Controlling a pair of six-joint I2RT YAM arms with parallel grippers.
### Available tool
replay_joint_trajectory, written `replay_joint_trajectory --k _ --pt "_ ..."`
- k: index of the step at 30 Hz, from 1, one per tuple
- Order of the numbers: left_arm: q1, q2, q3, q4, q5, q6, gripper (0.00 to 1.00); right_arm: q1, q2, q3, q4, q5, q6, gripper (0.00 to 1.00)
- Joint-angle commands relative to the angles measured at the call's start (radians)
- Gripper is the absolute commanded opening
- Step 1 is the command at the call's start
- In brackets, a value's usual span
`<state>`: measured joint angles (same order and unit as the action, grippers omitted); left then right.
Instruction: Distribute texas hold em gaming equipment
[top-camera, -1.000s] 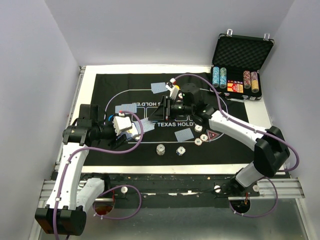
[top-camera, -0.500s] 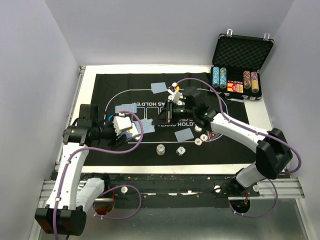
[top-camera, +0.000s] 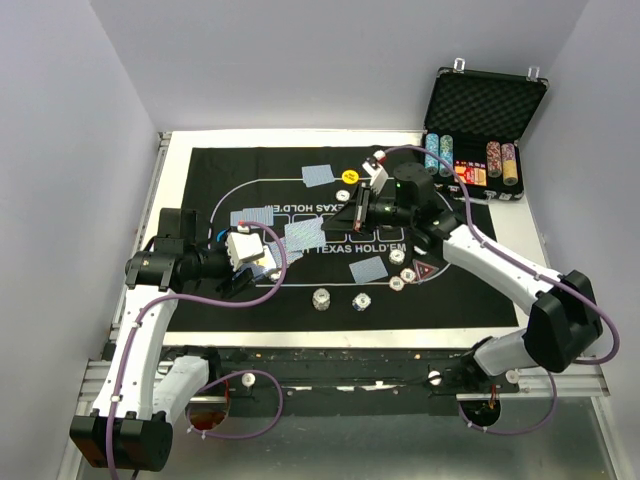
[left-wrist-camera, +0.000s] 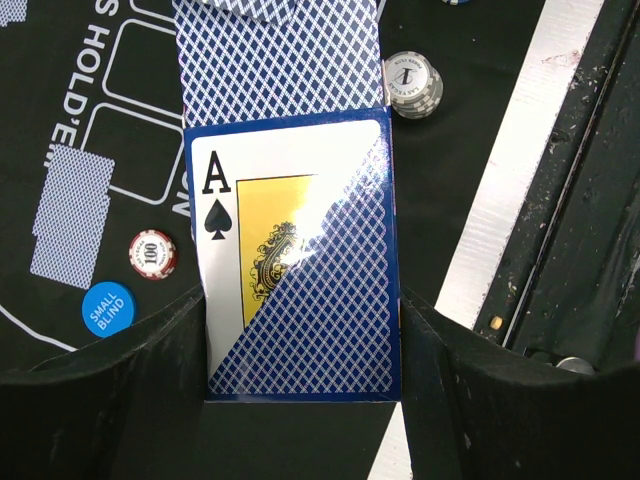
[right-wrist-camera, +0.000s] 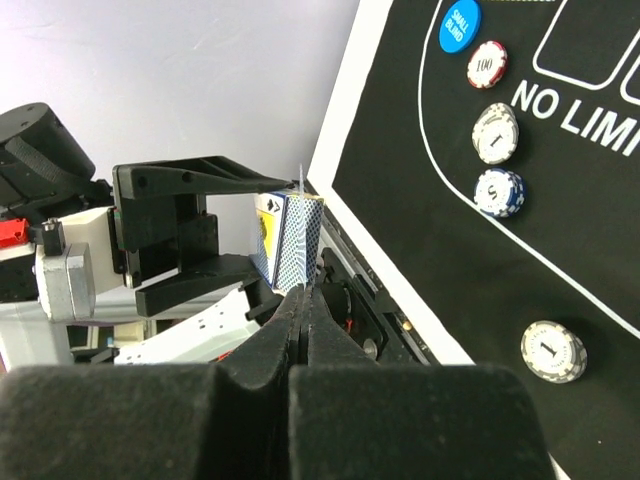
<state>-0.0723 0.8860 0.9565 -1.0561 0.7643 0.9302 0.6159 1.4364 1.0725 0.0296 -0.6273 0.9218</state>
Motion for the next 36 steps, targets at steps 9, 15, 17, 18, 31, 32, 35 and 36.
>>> replay_joint_trajectory --k 9,15,17,18,31,32,35,36 --pt "-0.001 0.007 0.014 0.021 0.029 0.005 0.47 -0.148 -0.096 -0.114 0.006 -0.071 0.026 0.01" --pt "-0.001 -0.001 0.014 0.013 0.026 0.013 0.47 -0.252 -0.140 -0.227 -0.060 -0.077 -0.021 0.01" --pt "-0.001 -0.004 0.014 0.010 0.026 0.012 0.47 -0.284 -0.149 -0.276 -0.083 -0.066 -0.047 0.01" --pt "-0.001 -0.005 0.014 0.011 0.027 0.012 0.47 -0.294 -0.152 -0.298 -0.095 -0.046 -0.066 0.01" --pt "-0.001 -0.004 0.017 0.016 0.041 -0.002 0.47 -0.145 0.091 -0.148 -0.132 0.228 -0.250 0.60" --pt "-0.001 -0.007 0.018 0.013 0.041 -0.005 0.47 -0.122 0.154 -0.113 -0.140 0.262 -0.273 0.64" --pt "-0.001 -0.016 0.013 0.015 0.040 -0.008 0.47 -0.075 0.292 -0.004 -0.146 0.366 -0.331 0.74" --pt "-0.001 -0.018 0.008 0.015 0.036 -0.010 0.47 -0.068 0.329 0.026 -0.148 0.392 -0.348 0.75"
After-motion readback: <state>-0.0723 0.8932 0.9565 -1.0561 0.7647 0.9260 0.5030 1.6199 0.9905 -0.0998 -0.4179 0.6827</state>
